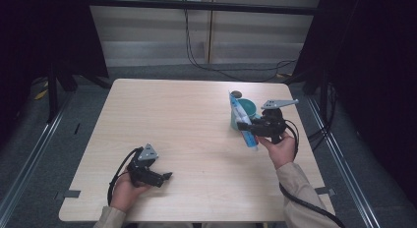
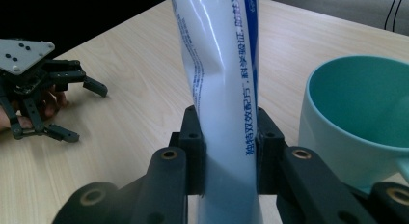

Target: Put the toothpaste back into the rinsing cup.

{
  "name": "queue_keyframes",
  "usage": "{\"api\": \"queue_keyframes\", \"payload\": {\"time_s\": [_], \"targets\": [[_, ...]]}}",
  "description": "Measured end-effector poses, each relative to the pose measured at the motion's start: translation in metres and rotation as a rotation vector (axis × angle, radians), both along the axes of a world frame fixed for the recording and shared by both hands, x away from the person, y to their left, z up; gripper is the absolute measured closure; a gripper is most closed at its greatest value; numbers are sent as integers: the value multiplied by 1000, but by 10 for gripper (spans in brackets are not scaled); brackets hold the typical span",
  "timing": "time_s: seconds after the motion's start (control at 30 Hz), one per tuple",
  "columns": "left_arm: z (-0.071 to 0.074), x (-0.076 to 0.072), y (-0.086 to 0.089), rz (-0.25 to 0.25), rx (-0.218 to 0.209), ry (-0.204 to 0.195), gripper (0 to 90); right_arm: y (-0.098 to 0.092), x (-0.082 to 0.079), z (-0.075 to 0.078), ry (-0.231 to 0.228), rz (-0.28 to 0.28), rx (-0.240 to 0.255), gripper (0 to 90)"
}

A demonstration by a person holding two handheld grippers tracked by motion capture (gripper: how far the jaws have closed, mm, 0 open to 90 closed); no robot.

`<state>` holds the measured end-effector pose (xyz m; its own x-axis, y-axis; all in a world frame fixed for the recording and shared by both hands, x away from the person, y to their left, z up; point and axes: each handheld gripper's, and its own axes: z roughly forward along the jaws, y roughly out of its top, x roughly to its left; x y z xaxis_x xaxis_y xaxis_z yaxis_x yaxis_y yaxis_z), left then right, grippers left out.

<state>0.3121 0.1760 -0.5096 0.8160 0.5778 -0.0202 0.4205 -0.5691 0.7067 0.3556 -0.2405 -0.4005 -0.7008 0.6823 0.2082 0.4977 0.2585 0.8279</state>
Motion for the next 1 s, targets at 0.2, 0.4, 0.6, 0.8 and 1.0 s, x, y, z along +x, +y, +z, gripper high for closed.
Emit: {"api": "queue_keyframes", "payload": {"time_s": [0.2,0.4,0.6,0.8,1.0], "targets": [[0,0,0,0,1,0,59,-4,2,4,-10,-19,19,720],[0,0,0,-1,0,0,59,-9,5,6,-13,-34,60,721],[0,0,0,2,0,-2,59,-12,8,7,-15,-55,70,721],[0,0,0,2,0,-2,59,-16,12,10,-18,-74,92,720],[0,0,0,2,0,-2,59,-18,16,13,-31,-91,112,721]]}}
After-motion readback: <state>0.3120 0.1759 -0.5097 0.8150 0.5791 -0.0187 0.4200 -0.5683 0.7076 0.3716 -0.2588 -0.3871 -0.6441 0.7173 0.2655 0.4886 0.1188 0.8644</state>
